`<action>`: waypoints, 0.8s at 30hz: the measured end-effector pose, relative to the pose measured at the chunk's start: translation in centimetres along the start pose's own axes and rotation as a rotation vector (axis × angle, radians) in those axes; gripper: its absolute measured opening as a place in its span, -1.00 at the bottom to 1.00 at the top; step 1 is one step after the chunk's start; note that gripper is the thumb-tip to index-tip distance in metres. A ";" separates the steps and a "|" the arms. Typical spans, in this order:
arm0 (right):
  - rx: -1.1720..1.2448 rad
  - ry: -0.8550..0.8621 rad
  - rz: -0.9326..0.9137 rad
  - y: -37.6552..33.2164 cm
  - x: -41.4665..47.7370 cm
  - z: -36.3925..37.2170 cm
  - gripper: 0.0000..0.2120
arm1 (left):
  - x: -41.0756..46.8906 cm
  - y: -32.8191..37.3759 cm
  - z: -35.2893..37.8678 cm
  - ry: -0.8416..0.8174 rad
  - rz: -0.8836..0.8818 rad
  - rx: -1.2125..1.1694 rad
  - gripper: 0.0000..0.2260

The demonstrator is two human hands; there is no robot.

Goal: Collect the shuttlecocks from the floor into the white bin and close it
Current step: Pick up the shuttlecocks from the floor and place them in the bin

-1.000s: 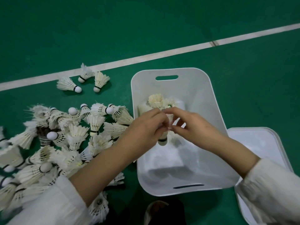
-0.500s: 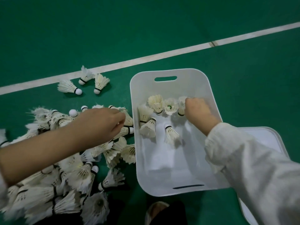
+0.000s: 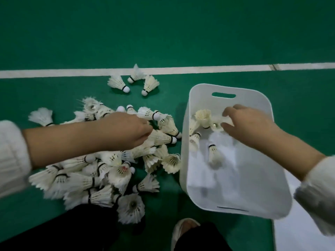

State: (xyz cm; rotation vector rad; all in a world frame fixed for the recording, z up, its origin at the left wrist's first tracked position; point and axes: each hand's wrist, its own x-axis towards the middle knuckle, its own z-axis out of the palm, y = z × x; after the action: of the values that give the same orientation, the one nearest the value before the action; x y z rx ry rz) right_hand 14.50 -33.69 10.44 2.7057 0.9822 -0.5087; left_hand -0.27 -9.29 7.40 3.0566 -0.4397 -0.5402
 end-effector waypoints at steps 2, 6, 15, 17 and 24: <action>0.014 0.061 -0.140 -3.6 -1.0 -2.0 -0.69 | -1.7 -1.2 0.5 -0.001 -0.057 -0.028 -0.78; 0.012 0.072 -0.374 -11.1 -0.5 -2.3 -0.74 | -5.4 -3.1 2.9 0.057 -0.179 -0.121 -0.80; -0.069 -0.222 -0.284 -21.6 4.4 6.1 -0.87 | -11.4 -4.6 11.2 0.157 -0.371 -0.391 -0.82; -0.052 -0.219 -0.217 -21.6 4.8 7.3 -0.86 | -11.1 -4.3 13.0 0.189 -0.373 -0.436 -0.83; 0.369 -0.100 -0.014 -21.6 4.5 10.1 -0.73 | -8.4 -2.3 17.1 0.177 -0.403 -0.604 -0.71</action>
State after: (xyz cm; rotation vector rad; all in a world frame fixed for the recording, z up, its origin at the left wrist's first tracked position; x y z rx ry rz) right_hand 1.18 -17.97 -2.41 2.9534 0.9623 -0.8987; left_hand -13.01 -4.02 -6.03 2.5594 0.3035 -0.3186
